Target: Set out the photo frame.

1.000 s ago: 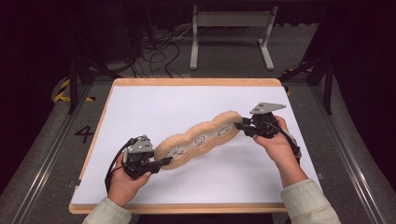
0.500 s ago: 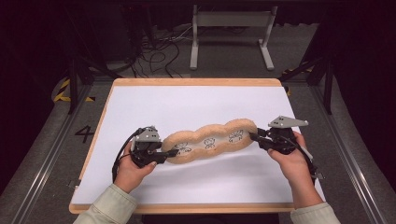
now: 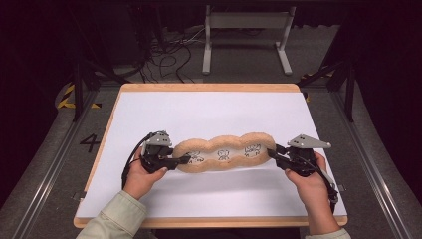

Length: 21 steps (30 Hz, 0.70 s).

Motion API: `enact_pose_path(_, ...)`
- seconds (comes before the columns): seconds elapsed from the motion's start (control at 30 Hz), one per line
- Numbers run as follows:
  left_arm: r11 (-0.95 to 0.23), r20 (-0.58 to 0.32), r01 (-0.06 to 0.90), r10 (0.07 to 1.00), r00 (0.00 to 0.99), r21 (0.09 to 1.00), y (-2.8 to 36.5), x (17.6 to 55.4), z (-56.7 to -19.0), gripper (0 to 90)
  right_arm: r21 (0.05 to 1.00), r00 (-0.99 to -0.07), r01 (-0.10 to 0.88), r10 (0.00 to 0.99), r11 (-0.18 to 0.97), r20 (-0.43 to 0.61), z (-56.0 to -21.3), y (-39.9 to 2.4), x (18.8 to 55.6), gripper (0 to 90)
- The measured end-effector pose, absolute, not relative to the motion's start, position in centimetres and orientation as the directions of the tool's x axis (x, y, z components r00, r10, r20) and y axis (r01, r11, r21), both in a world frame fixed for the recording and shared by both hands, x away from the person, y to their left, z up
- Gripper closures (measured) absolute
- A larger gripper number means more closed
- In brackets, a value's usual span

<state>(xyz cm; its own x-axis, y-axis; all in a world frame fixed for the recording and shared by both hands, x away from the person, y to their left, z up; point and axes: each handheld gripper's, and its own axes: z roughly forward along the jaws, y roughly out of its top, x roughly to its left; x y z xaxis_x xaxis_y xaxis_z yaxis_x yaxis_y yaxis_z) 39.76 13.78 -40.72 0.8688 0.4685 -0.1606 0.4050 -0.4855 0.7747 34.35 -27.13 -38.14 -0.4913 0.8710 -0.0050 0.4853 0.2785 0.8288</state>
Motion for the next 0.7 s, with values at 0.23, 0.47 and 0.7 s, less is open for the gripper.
enact_pose_path(0.23,-0.49,-0.173,0.4,0.444,0.879,0.774,13.0,40.6,-40.8,65.0,0.816,-0.469,0.516,0.883,0.259,0.016,-38.9,-27.8,33.5,69.5)
enact_pose_path(0.47,-0.496,-0.195,0.404,0.419,0.887,0.769,12.6,41.7,-42.0,64.0,0.8,-0.455,0.546,0.89,0.248,0.035,-40.0,-28.4,33.0,69.2)
enact_pose_path(0.7,-0.51,-0.21,0.428,0.429,0.879,0.746,12.6,42.1,-42.7,62.1,0.782,-0.465,0.563,0.885,0.267,0.032,-40.9,-28.2,33.2,68.8)
